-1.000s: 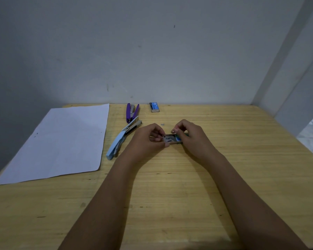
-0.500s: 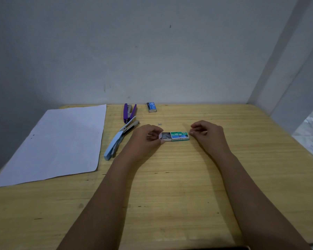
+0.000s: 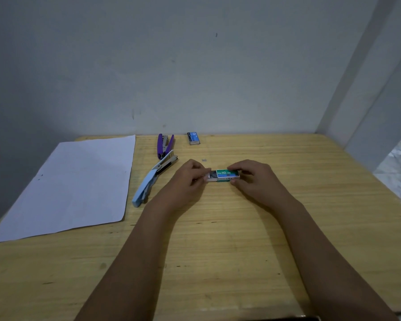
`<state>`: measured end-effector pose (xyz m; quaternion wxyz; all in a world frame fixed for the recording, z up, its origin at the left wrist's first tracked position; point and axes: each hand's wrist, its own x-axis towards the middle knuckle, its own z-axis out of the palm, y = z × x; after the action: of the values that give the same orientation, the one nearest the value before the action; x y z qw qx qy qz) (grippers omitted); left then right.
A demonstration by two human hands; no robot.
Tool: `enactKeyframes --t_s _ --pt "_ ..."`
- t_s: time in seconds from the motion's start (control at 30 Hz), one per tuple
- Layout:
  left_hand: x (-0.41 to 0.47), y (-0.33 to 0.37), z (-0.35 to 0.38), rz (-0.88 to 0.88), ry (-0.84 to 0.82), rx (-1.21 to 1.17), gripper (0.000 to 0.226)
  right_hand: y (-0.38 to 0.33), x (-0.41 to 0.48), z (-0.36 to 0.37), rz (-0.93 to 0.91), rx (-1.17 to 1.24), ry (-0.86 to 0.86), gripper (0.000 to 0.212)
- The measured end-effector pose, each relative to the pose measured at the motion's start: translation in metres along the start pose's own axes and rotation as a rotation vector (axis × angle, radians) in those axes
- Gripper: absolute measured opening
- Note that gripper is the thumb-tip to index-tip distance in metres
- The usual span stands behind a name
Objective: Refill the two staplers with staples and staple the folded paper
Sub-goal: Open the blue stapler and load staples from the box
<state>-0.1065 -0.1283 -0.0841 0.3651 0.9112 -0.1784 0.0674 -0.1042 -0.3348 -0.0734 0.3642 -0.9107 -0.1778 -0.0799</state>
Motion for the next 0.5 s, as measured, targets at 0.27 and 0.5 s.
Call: enactKeyframes --t_s 0.27,0.5 --pt "0.0 0.003 -0.002 0.006 0.112 -0.044 0.023 0.0 0.003 0.003 -0.037 0.025 0.028 0.023" --pt "0.0 0.01 0.002 -0.051 0.096 -0.095 0.026 -0.005 0.004 0.008 -0.018 0.044 0.002 0.025"
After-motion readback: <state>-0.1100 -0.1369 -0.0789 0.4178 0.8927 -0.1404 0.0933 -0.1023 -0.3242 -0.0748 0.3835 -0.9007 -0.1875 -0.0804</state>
